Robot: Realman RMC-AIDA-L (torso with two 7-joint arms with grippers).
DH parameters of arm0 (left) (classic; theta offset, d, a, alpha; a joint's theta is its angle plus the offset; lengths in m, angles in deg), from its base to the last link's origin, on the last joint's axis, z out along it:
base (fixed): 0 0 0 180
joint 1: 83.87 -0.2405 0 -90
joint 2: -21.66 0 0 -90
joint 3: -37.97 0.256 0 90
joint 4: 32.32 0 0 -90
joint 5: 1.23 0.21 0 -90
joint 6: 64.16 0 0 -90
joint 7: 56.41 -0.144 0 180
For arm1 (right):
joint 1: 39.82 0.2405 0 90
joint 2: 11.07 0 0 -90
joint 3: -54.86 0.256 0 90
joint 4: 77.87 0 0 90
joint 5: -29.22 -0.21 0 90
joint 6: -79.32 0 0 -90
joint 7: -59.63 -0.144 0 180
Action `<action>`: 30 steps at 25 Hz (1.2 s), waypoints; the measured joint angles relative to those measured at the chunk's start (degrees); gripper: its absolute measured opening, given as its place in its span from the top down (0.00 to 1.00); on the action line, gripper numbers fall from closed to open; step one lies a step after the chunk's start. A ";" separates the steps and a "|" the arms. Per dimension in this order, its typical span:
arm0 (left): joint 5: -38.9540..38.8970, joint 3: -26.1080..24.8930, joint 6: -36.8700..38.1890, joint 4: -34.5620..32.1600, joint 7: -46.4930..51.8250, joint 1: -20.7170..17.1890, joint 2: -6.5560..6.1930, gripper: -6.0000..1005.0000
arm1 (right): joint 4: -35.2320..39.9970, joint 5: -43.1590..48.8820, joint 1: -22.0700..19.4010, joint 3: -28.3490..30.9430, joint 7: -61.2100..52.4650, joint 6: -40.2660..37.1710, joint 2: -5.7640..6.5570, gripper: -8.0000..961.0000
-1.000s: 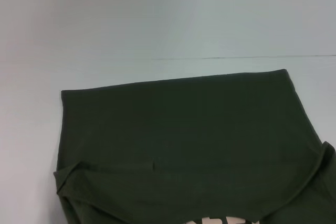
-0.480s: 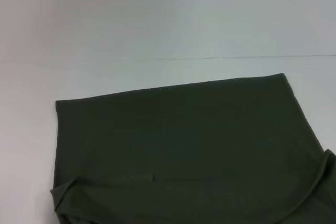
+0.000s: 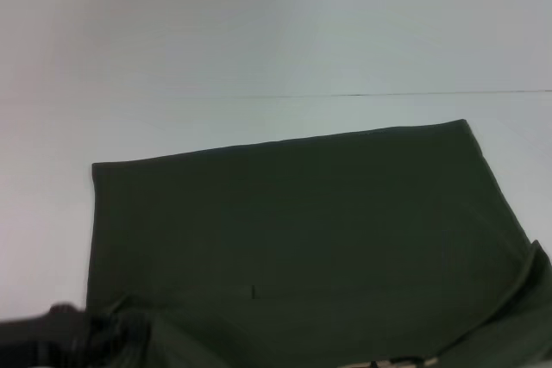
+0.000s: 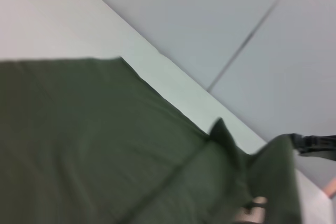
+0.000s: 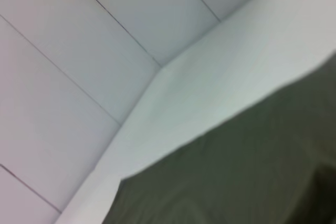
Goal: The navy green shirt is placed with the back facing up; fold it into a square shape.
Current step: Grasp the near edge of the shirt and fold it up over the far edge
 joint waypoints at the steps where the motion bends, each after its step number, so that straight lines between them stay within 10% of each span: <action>1: 0.01 -0.15 -0.75 0.02 0.26 0.87 -0.09 0.97 | 0.00 -0.01 1.21 0.70 -0.16 0.37 0.12 0.97; 15: -0.38 -2.27 -21.07 0.37 6.16 12.45 -0.76 0.97 | -5.36 0.30 19.28 -1.55 -6.74 20.89 3.00 0.97; 30: -0.30 -0.33 -50.39 6.10 6.14 20.38 0.95 0.97 | -12.99 0.05 33.56 -9.82 -9.10 52.21 2.34 0.97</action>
